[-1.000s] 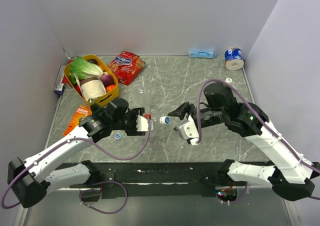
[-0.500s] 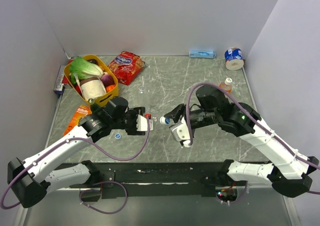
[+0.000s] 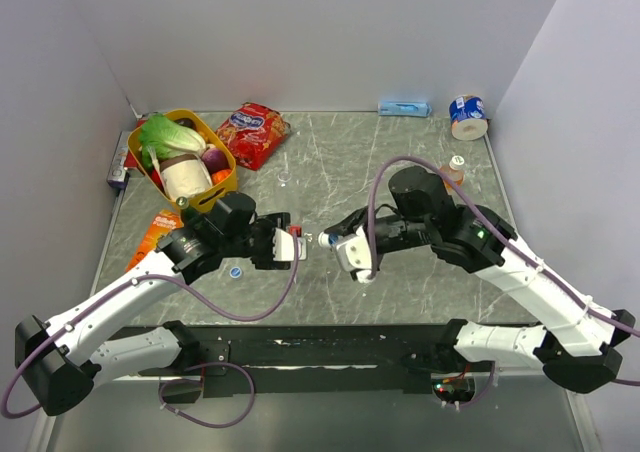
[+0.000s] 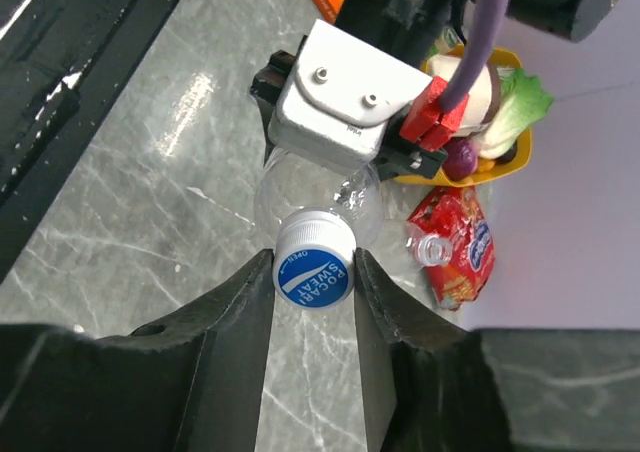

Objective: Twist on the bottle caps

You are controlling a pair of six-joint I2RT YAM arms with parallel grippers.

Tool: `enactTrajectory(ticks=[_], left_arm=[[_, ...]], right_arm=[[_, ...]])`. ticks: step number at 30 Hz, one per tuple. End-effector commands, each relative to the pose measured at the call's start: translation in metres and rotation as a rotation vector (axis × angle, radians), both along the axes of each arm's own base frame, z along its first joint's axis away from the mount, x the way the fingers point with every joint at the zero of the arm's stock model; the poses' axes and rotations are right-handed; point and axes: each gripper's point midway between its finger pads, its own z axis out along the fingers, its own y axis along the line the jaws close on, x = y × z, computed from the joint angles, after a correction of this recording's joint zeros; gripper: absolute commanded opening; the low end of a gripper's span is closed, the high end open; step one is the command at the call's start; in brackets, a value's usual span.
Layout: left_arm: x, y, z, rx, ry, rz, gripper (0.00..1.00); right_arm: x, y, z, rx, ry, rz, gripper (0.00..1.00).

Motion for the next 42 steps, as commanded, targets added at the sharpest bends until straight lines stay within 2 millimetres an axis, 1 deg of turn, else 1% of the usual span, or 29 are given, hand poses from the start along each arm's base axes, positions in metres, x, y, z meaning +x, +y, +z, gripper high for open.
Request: enactTrajectory(ticks=[1,4,6,7,8,9,10,11,12,14,15,17,18,19,21,25,27,28,29,32,34,35,36,37,38,39,40,41,42], left_arm=[[0.007,-0.012,0.030,-0.098,-0.047,0.012,0.01],[0.034,-0.009,0.058,-0.229,-0.091,0.206,0.01],[0.054,-0.006,0.092,-0.375,-0.134,0.351,0.01],[0.066,0.003,0.103,-0.399,-0.177,0.435,0.01],[0.076,0.012,0.110,-0.413,-0.217,0.515,0.01],[0.083,0.015,0.128,-0.462,-0.288,0.555,0.01],[0.094,0.030,0.133,-0.452,-0.351,0.657,0.01],[0.098,0.035,0.136,-0.442,-0.398,0.682,0.01],[0.101,0.038,0.141,-0.385,-0.497,0.673,0.01],[0.109,0.047,0.142,-0.313,-0.652,0.699,0.01],[0.108,0.048,0.144,-0.178,-0.803,0.648,0.01],[0.103,0.050,0.138,-0.108,-0.998,0.608,0.01],[0.098,0.052,0.118,0.053,-1.129,0.517,0.01],[0.090,0.056,0.137,0.003,-1.243,0.529,0.01],[0.082,0.052,0.128,0.075,-1.334,0.450,0.01],[0.086,0.052,0.119,0.144,-1.327,0.435,0.01],[0.091,0.053,0.116,0.163,-1.281,0.452,0.01],[0.094,0.052,0.111,0.178,-1.249,0.450,0.01],[0.100,0.052,0.102,0.213,-1.186,0.453,0.01],[0.104,0.053,0.069,0.282,-1.028,0.424,0.01],[0.101,0.054,0.052,0.275,-0.913,0.421,0.01],[0.100,0.052,0.052,0.255,-0.863,0.419,0.01],[0.091,0.048,0.031,0.287,-0.758,0.342,0.01],[0.085,0.047,0.021,0.258,-0.650,0.350,0.01],[0.082,0.041,0.030,0.217,-0.594,0.352,0.01],[0.070,0.045,0.010,0.263,-0.483,0.317,0.01],[0.058,0.033,0.005,0.197,-0.367,0.265,0.01],[0.053,0.026,0.016,0.148,-0.319,0.238,0.01],[0.040,0.030,0.008,0.157,-0.240,0.202,0.01]], right_arm=[[0.014,0.024,0.018,0.097,0.202,-0.146,0.02],[0.043,0.030,0.010,0.124,0.464,-0.409,0.00],[0.054,0.031,0.005,0.134,0.682,-0.569,0.00],[0.075,0.027,0.000,0.144,0.773,-0.659,0.00],[0.081,0.023,-0.002,0.156,0.872,-0.710,0.00],[0.090,0.017,-0.005,0.178,0.982,-0.772,0.00],[0.095,0.016,-0.017,0.189,1.212,-0.884,0.00],[0.106,0.003,-0.020,0.210,1.368,-0.924,0.00],[0.108,0.000,-0.026,0.213,1.454,-0.960,0.00],[0.116,-0.005,-0.033,0.205,1.516,-1.008,0.00],[0.119,-0.007,-0.034,0.204,1.548,-1.023,0.00],[0.132,-0.010,-0.034,0.231,1.611,-1.053,0.00],[0.135,-0.008,-0.029,0.247,1.653,-1.028,0.00],[0.141,-0.007,-0.030,0.249,1.683,-1.018,0.00],[0.146,-0.008,-0.025,0.267,1.758,-0.993,0.00],[0.157,-0.012,-0.027,0.298,1.822,-0.988,0.00],[0.161,-0.016,-0.027,0.320,1.833,-0.988,0.00],[0.168,-0.024,-0.025,0.357,1.817,-0.987,0.07],[0.174,-0.029,-0.022,0.380,1.779,-0.971,0.32],[0.196,-0.060,0.004,0.485,1.621,-0.932,0.74],[0.203,-0.083,0.027,0.533,1.541,-0.884,0.79],[0.204,-0.089,0.032,0.524,1.431,-0.844,0.79],[0.201,-0.093,0.049,0.519,1.326,-0.807,0.79],[0.193,-0.093,0.054,0.490,1.235,-0.760,0.77],[0.182,-0.094,0.053,0.427,1.054,-0.679,0.73],[0.162,-0.091,0.062,0.405,0.922,-0.609,0.72],[0.143,-0.079,0.060,0.360,0.811,-0.527,0.72],[0.121,-0.081,0.068,0.320,0.516,-0.453,0.72],[0.109,-0.077,0.042,0.260,0.437,-0.419,0.73]])
